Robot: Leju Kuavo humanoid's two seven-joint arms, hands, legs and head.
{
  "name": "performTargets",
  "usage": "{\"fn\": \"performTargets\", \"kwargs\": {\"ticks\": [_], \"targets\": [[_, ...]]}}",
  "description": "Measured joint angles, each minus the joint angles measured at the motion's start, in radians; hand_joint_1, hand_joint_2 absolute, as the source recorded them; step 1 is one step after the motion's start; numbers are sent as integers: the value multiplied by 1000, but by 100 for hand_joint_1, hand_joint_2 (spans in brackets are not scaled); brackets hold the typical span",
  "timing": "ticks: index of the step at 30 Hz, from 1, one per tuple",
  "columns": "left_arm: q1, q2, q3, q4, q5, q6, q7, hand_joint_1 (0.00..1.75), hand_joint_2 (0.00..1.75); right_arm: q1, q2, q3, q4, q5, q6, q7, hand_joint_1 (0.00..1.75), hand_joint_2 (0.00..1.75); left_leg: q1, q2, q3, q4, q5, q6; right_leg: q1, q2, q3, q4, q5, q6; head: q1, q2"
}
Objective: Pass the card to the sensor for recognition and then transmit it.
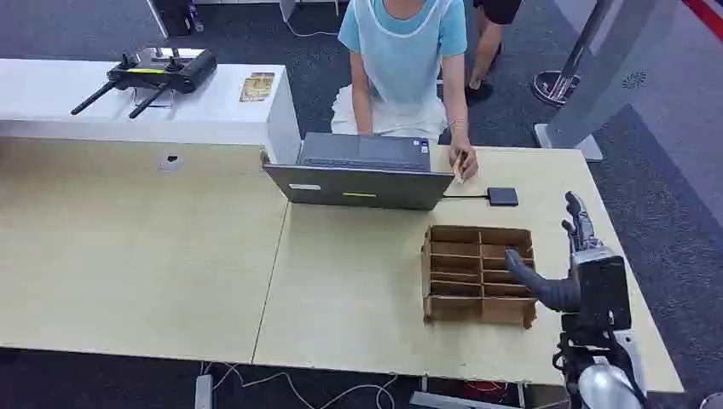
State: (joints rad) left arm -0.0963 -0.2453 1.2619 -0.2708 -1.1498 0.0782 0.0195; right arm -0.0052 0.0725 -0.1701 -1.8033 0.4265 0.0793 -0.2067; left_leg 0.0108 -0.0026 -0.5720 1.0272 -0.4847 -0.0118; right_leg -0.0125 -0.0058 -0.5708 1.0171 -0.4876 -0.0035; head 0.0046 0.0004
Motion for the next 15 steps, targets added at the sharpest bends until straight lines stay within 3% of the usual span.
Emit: {"fn": "performTargets", "kwargs": {"ticks": [6,11,15], "targets": [[0,3,0,0,3,1,-1,0,0,-21,29,0,-5,39,-9,0,0,175,0,0,0,0,0,0,0,0,0,0,0,0,0,0],[0,3,0,0,4,-3,-3,0,0,-25,33,0,3,-96,78,-26,0,175,0,0,0,0,0,0,0,0,0,0,0,0,0,0],[0,5,0,0,4,-5,-4,0,0,-29,33,0,21,-145,89,-39,0,175,0,0,0,0,0,0,0,0,0,0,0,0,0,0]]}}
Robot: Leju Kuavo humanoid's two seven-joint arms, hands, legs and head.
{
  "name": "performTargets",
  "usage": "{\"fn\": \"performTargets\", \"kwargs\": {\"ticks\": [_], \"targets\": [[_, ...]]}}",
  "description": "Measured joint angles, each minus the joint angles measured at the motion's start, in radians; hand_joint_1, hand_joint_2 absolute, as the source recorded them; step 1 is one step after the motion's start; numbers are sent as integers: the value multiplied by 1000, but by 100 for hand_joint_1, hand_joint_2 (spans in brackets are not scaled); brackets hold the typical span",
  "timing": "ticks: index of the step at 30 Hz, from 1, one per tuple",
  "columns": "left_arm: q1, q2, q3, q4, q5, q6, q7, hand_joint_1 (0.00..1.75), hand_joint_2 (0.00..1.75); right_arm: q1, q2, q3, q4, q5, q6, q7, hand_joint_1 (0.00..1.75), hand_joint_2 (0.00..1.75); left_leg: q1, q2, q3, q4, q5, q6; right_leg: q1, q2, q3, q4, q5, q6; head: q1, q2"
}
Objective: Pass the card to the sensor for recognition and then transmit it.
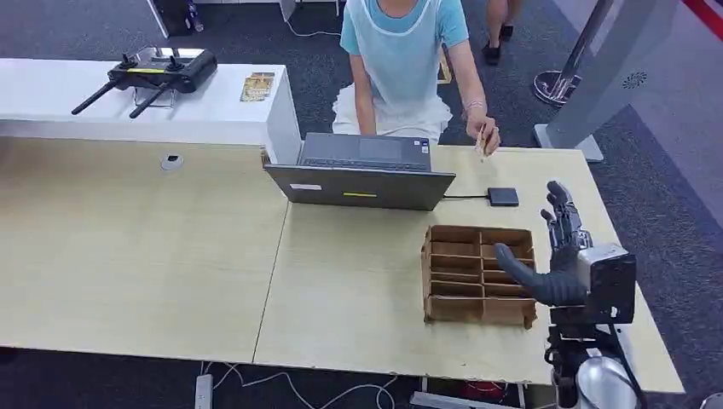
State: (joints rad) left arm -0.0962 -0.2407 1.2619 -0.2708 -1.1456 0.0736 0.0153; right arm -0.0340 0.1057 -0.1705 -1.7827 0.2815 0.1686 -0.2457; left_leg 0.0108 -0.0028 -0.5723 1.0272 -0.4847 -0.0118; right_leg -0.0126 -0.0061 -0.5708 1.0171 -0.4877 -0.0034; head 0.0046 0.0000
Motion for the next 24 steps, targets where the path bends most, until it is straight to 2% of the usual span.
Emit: {"fn": "performTargets", "kwargs": {"ticks": [13,17,24], "targets": [[-1,-1,0,0,-15,-12,-2,0,0,-137,0,36,5,300,-121,59,0,175,0,0,0,0,0,-1,0,0,0,0,0,0,0,0],[-1,-2,0,0,-28,-17,-2,0,0,-195,0,68,3,522,-207,99,0,175,0,0,0,0,1,-1,0,0,0,0,0,0,0,0],[-1,-2,-11,0,-56,-23,-2,0,0,-290,0,106,6,761,-258,158,0,175,0,0,0,0,1,-1,0,0,0,1,0,0,0,0]]}}
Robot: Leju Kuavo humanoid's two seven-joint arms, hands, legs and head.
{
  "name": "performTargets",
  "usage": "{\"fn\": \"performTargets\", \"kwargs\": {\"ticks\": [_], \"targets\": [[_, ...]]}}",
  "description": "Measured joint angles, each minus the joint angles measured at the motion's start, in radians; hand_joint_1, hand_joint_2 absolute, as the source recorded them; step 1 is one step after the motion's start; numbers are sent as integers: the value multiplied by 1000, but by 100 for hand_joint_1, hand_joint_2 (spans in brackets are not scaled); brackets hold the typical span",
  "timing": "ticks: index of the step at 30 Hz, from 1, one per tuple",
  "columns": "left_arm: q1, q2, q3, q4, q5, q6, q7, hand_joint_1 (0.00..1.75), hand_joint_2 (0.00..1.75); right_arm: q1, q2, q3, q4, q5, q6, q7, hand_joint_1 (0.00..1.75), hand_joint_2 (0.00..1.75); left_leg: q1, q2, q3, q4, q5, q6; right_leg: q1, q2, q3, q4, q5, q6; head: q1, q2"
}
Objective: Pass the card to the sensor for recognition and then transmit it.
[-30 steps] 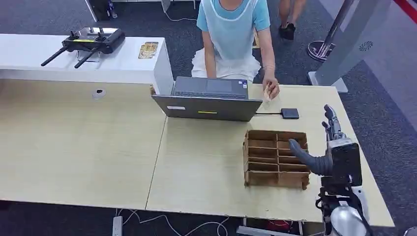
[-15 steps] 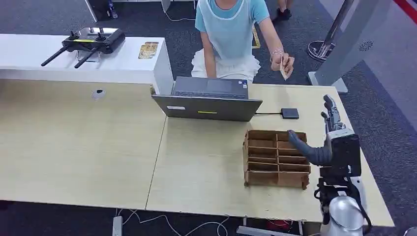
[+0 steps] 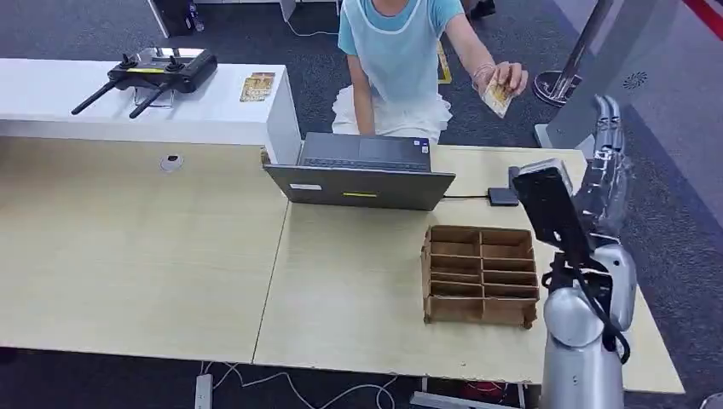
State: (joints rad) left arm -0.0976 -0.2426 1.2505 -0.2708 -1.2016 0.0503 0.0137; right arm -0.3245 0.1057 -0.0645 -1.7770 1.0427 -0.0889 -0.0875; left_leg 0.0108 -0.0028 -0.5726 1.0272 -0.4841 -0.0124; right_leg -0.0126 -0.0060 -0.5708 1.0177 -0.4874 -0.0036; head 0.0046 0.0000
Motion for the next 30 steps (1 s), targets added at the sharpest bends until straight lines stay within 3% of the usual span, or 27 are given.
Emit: {"fn": "performTargets", "kwargs": {"ticks": [3,14,30], "targets": [[-2,0,-16,0,-23,-9,0,0,0,-77,0,5,33,132,-16,34,0,175,0,1,1,0,0,0,0,1,0,0,0,0,0,0],[-4,-3,-48,0,-58,-23,3,0,0,-248,0,-4,229,266,-21,73,0,175,0,0,1,0,1,-1,0,0,0,0,0,0,0,0],[-4,-5,-68,0,-72,-30,3,0,0,-385,-6,-94,466,345,-18,97,0,175,0,0,0,0,1,-1,0,0,-1,0,0,0,0,0]]}}
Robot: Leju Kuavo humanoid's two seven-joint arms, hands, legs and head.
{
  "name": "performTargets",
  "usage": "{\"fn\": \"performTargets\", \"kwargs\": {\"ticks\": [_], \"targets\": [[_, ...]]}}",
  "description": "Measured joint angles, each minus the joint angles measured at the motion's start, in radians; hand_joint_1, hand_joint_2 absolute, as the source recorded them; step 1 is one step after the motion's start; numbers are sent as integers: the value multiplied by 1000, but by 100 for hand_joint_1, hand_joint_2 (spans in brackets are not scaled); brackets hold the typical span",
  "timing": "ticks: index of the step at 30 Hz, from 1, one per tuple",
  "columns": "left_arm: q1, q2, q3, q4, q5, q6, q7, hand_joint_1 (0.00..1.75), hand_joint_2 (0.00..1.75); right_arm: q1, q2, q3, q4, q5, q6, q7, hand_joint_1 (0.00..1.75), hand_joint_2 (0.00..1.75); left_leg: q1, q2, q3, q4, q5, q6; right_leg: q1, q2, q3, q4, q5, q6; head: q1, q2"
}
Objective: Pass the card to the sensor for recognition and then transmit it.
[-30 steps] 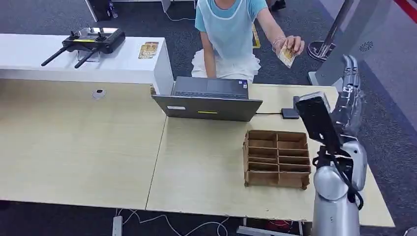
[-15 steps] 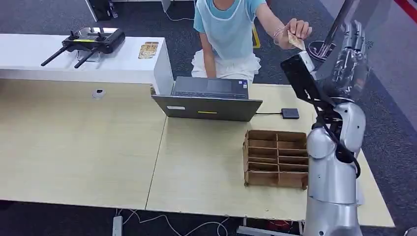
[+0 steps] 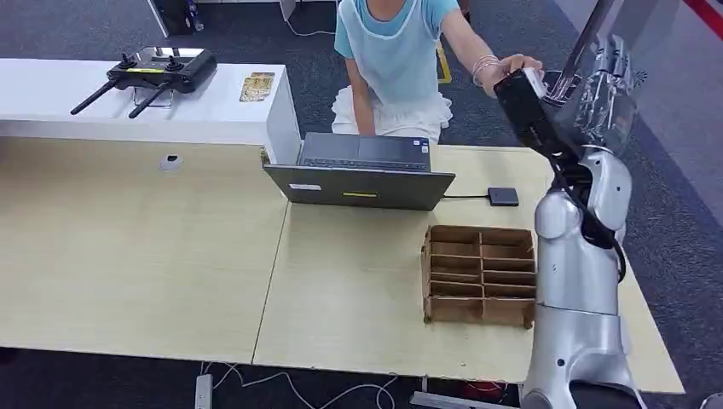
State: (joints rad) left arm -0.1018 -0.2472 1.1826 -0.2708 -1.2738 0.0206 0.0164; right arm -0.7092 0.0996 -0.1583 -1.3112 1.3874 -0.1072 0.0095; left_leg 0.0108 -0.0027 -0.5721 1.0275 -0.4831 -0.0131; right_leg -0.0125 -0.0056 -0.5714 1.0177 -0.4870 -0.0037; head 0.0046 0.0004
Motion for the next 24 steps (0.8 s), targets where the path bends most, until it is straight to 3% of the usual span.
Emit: {"fn": "performTargets", "kwargs": {"ticks": [11,14,19,21,23,24], "targets": [[0,0,-2,0,-3,0,0,0,0,-14,-10,-56,71,47,-22,0,0,175,0,0,0,0,0,0,0,0,0,0,0,0,0,0],[0,0,-2,0,-3,-2,1,0,0,-16,-12,-65,84,53,-27,-1,33,175,0,0,0,0,0,0,0,0,0,0,0,0,0,0],[0,0,-2,0,-3,-3,2,0,0,-17,-20,-84,104,65,-35,-4,44,175,0,0,0,0,0,0,0,0,0,0,0,0,0,0],[0,0,-2,0,-3,-3,2,0,0,-17,-22,-87,111,65,-35,-4,134,175,0,0,0,0,0,0,0,0,0,0,0,0,0,0],[0,0,-2,0,-3,-3,2,0,0,-18,-24,-89,116,65,-35,-4,171,175,0,0,0,0,0,0,0,0,0,0,0,0,0,0],[0,0,-2,0,-3,-3,3,0,0,-18,-25,-91,119,65,-35,-4,175,175,0,0,0,0,0,0,0,0,0,0,0,0,0,0]]}}
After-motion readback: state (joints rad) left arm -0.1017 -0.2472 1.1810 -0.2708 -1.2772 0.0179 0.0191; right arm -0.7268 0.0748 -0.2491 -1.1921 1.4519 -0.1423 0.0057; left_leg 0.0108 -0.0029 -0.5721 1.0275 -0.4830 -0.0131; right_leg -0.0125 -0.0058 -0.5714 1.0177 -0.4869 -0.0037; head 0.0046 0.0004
